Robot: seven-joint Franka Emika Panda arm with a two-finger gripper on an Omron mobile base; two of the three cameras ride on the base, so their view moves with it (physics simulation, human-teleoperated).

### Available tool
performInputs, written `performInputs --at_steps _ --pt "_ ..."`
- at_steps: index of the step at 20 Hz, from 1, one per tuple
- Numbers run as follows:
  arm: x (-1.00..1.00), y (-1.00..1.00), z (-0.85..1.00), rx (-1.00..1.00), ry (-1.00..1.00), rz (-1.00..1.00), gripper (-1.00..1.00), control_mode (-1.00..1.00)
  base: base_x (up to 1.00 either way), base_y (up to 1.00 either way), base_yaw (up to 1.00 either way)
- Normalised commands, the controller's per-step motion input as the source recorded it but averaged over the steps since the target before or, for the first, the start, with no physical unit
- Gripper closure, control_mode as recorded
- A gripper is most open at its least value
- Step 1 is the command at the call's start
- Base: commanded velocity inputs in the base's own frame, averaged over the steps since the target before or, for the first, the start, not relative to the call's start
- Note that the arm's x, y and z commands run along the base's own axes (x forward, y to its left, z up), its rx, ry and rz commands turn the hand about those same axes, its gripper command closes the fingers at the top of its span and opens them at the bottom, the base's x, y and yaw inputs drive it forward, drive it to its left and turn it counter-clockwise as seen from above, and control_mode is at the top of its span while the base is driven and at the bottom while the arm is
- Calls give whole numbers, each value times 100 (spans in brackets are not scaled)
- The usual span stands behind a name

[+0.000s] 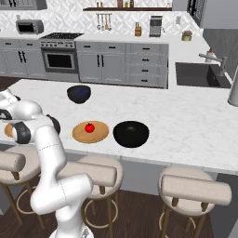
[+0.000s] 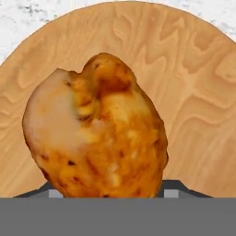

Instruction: Pick the chicken drumstick and tomato from their plates and place them in the bowl. Then put the bowl in the fridge.

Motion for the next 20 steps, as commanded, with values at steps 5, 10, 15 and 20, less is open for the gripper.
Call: performInputs --at_steps 5,10,15,20 --pt "-16 0 0 0 -6 2 100 -100 0 0 0" --pt "-54 -87 2 0 -7 -1 100 -100 0 0 0" --pt "-45 -100 18 2 -5 0 100 -100 0 0 0" --pt "-6 -100 31 20 0 0 100 -100 0 0 0"
